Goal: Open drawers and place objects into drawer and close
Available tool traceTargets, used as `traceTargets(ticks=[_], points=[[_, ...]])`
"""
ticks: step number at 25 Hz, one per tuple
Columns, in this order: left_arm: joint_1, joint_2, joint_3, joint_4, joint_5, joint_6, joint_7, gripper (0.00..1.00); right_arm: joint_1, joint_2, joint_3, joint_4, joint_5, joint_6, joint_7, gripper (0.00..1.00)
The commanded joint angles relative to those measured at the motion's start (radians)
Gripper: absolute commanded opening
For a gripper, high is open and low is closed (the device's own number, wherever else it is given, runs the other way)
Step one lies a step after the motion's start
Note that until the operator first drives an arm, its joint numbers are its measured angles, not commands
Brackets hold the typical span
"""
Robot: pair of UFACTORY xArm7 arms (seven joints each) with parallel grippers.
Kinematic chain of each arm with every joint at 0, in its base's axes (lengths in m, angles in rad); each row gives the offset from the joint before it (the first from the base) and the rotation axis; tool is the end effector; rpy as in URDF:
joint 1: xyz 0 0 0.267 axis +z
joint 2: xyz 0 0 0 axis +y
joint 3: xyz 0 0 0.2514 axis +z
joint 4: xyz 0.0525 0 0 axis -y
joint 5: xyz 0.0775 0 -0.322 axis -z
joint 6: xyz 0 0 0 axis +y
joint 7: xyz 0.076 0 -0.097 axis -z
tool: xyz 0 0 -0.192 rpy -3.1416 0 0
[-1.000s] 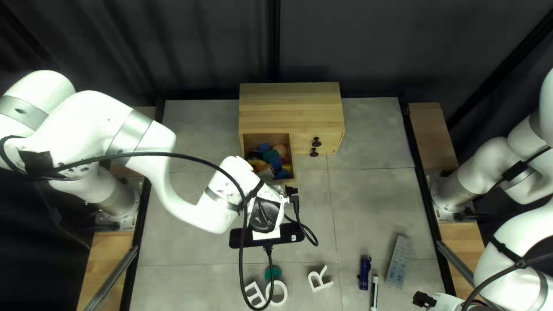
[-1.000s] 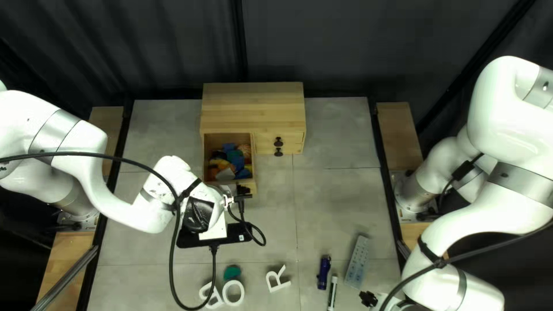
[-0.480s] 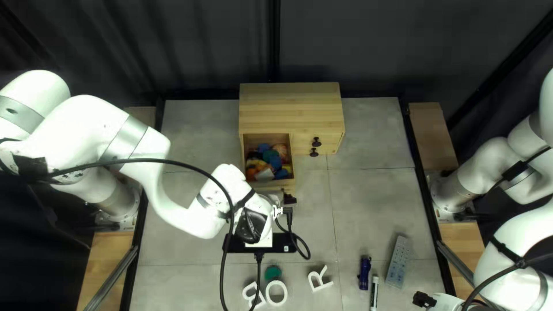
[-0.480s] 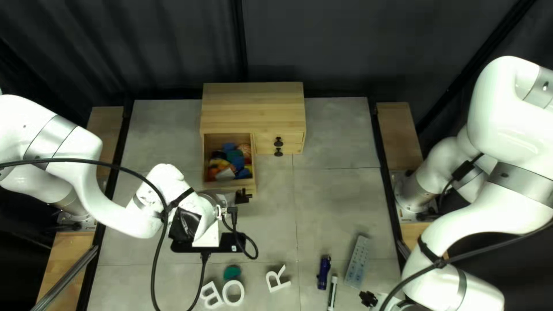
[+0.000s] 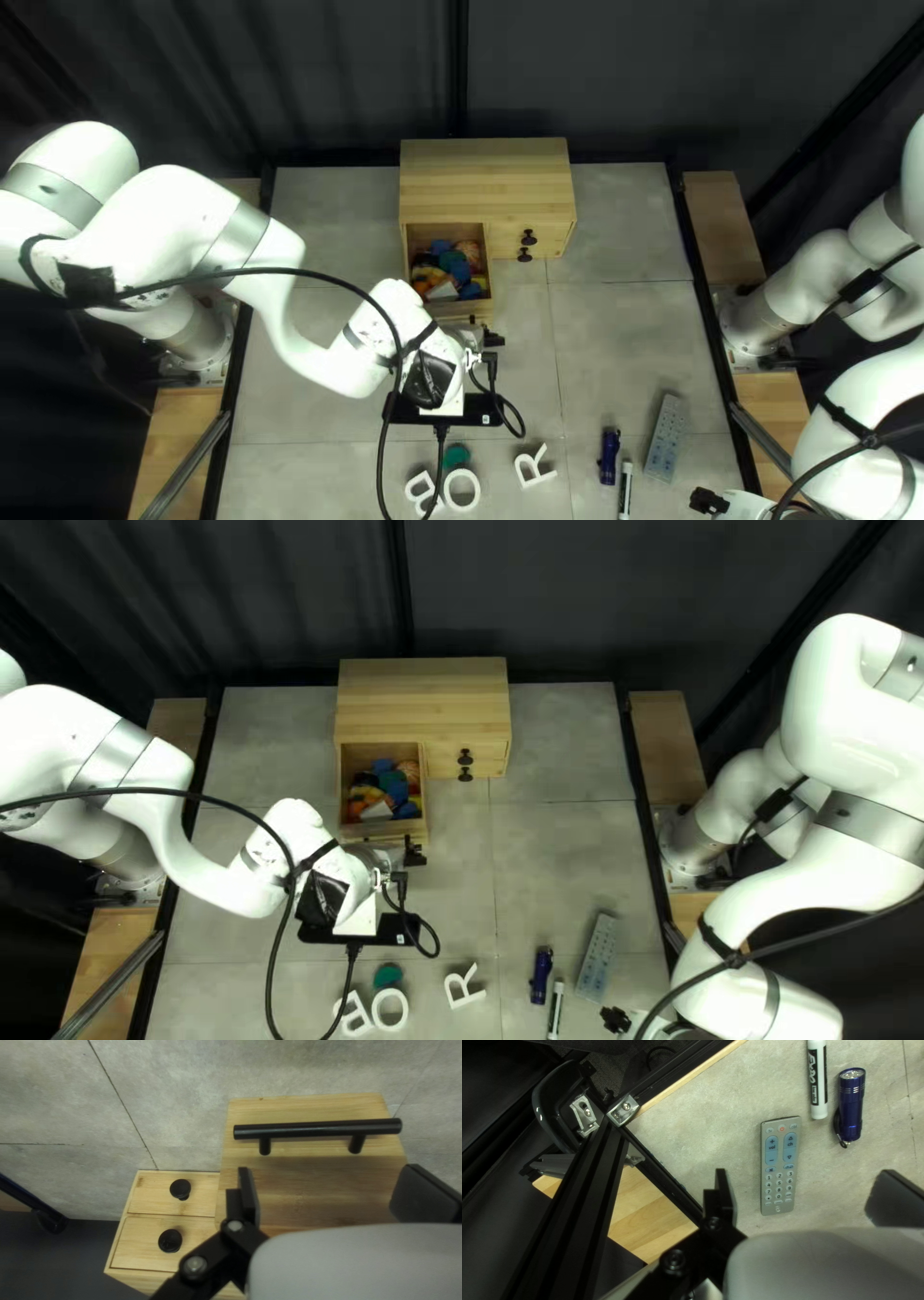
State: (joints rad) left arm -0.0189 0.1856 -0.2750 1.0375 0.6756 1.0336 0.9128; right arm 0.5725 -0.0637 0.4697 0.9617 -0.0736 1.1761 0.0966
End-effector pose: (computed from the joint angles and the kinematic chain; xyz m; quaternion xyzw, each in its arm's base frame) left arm 0.4617 -0.0102 0.0840 -0.6697 0.6967 0.1490 0.2096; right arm 0.2121 0.3196 0.1218 0.8795 0.4670 -0.0411 0.0822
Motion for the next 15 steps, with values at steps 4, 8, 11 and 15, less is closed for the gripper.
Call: traceTargets(ticks=[4, 8, 11, 15], points=[[0.005, -0.014, 0.004, -0.021, 0.004, -0.012, -0.007, 1.0, 0.0, 0.0, 0.0, 0.0, 0.0, 0.0, 0.0, 1.0], [0.007, -0.018, 0.004, -0.025, 0.002, -0.017, -0.005, 1.0, 0.0, 0.0, 0.0, 0.0, 0.0, 0.0, 0.0, 1.0], [0.008, -0.018, 0.005, -0.03, 0.0, -0.02, -0.007, 1.0, 0.0, 0.0, 0.0, 0.0, 0.0, 0.0, 0.0, 1.0], [0.012, -0.022, 0.008, -0.041, -0.003, -0.028, -0.012, 1.0, 0.0, 0.0, 0.0, 0.0, 0.0, 0.0, 0.0, 1.0]])
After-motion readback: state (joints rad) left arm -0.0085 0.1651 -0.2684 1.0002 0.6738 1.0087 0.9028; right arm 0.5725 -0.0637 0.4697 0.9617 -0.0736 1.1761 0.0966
